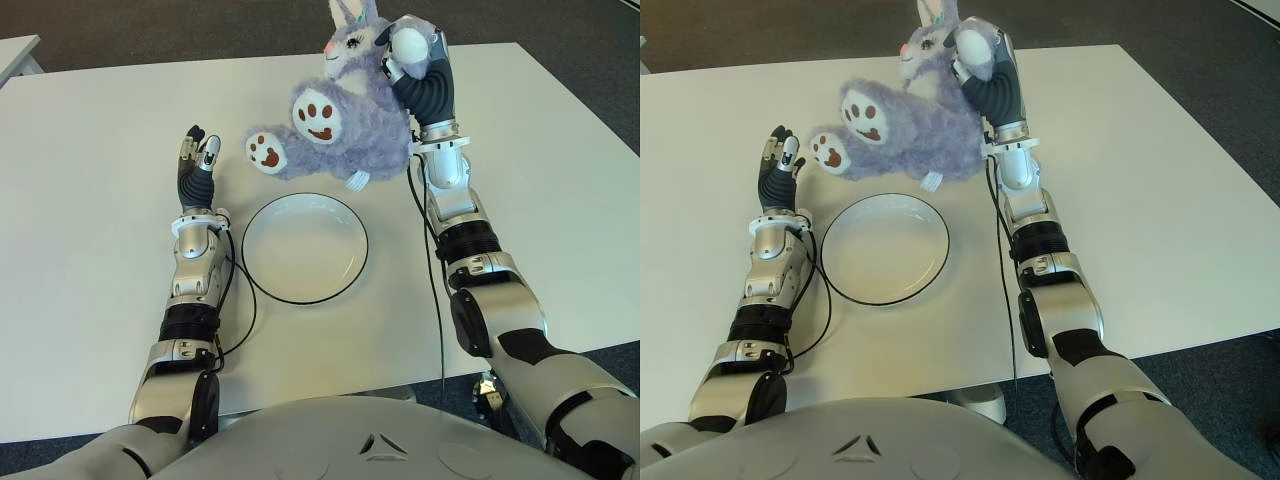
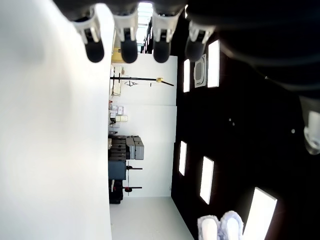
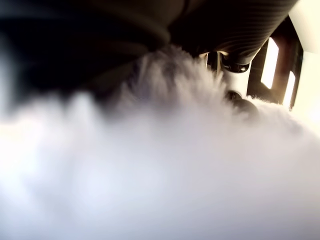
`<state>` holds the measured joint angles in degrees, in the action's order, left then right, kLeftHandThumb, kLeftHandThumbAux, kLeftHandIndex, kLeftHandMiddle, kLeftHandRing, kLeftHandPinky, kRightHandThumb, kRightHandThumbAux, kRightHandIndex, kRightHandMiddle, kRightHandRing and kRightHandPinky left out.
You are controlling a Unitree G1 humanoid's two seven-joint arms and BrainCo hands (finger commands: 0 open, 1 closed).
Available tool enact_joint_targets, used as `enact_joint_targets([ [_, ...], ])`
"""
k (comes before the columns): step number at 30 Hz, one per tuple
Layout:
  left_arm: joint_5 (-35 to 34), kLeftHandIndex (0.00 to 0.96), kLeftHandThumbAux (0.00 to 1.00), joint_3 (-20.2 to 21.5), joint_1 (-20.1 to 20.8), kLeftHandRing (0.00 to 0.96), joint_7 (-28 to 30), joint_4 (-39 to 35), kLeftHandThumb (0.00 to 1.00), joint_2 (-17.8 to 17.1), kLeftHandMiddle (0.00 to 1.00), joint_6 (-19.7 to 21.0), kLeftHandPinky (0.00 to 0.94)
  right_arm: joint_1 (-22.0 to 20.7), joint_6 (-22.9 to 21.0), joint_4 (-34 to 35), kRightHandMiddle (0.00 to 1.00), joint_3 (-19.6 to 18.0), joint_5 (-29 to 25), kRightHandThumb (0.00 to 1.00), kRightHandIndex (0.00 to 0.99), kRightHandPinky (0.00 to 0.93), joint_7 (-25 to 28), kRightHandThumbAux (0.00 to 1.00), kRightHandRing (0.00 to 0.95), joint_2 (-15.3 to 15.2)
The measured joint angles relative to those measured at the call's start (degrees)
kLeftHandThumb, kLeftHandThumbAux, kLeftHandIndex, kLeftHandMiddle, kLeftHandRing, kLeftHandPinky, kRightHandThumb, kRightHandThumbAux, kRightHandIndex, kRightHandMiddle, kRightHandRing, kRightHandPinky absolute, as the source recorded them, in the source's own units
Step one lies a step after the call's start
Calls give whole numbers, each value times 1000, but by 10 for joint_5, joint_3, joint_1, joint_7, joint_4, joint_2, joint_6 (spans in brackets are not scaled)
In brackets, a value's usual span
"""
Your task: Put the doll into the plate.
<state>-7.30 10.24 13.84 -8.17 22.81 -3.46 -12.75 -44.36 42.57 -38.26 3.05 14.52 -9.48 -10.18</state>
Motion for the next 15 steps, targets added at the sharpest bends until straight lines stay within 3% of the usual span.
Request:
enact_joint_targets([
  [15, 0, 0, 394, 0, 0, 0, 0, 0, 0, 0, 11, 0, 0, 13, 0, 6, 859, 10, 19, 696, 437, 857, -4, 721, 873, 4],
])
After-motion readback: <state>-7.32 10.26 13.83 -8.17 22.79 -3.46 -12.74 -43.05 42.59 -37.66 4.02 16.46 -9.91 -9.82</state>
